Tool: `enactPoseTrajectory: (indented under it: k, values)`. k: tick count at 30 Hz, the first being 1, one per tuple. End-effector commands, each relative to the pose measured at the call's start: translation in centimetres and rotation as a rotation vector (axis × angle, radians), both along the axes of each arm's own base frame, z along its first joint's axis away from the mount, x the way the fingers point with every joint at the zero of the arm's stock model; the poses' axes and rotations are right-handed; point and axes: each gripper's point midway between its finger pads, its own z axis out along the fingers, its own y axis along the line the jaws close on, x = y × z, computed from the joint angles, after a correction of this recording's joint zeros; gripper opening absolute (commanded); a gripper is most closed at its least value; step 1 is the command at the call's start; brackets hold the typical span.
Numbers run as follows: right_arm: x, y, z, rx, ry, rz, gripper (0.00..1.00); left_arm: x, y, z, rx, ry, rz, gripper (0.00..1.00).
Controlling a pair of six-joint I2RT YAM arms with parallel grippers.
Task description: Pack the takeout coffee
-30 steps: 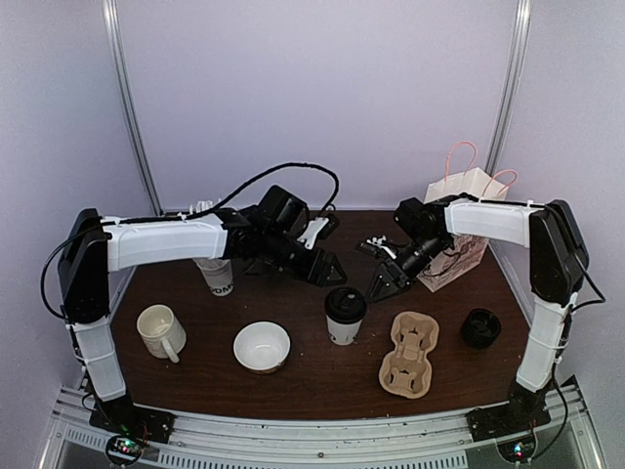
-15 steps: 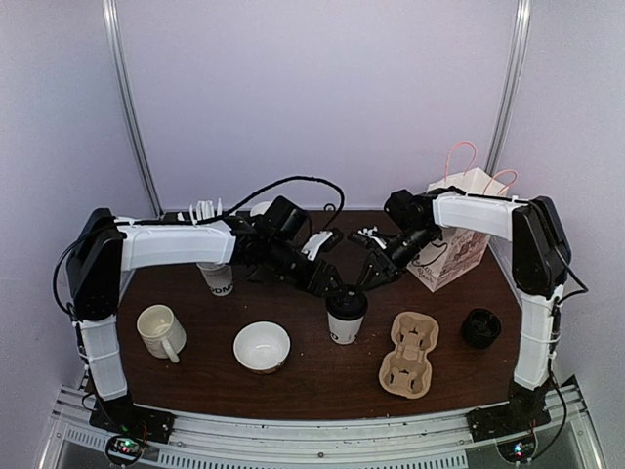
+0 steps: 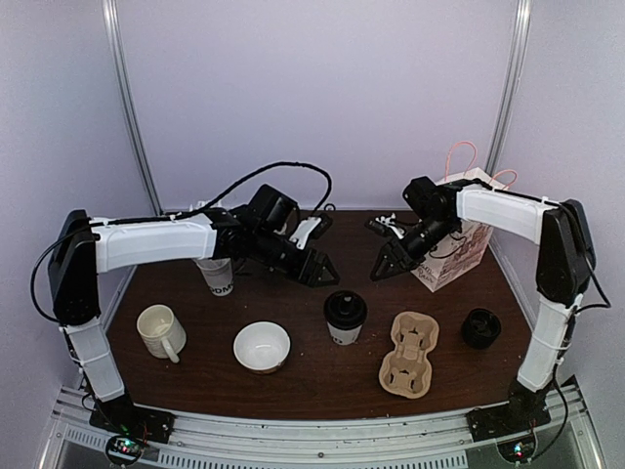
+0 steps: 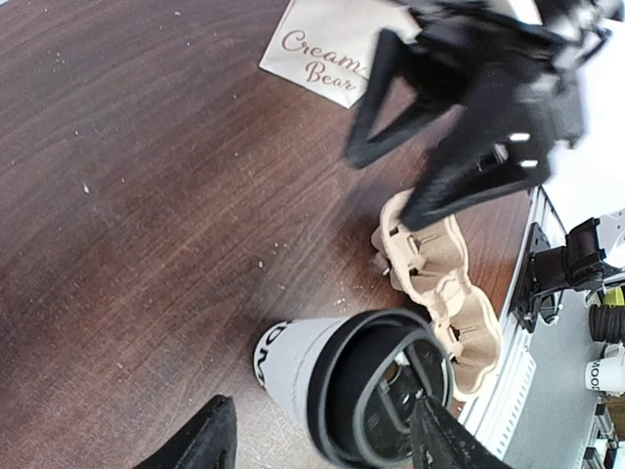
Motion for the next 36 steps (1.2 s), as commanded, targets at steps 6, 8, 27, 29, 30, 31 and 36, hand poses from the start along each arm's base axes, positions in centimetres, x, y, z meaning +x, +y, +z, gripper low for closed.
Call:
enactPoseTrajectory:
  k: [6,8,27,29,30,31,36]
  values:
    - [-4.1,-1.3,2.2,0.099,-0.046,-0.028,0.60,3.7,0.8,0.3,-0.057,0.030,0.131,0.57]
    - [-5.2,-0.8,2.7,0.178,-0.049,-0.062,0.61,4.1,0.7,0.1,-0.093,0.061,0.133,0.54]
    - [-8.3,4.3,-0.1,0.192,0.089,0.034,0.57,1.3,-1.4,-1.6,-0.187,0.234,0.041,0.47]
    - [-8.1,4.4,-0.4,0.184,0.095,0.030,0.57,1.2,-1.3,-2.0,-0.179,0.239,0.042,0.45]
    - [-8.0,4.4,-0.4,0.183,0.098,0.029,0.57,1.1,-1.3,-2.2,-0.177,0.241,0.042,0.44]
    - [-8.0,4.5,-0.6,0.181,0.102,0.027,0.57,1.0,-1.2,-2.3,-0.176,0.243,0.041,0.43]
    - [-7.7,4.5,-1.1,0.165,0.116,0.018,0.56,0.5,-1.2,-3.2,-0.165,0.267,0.031,0.38]
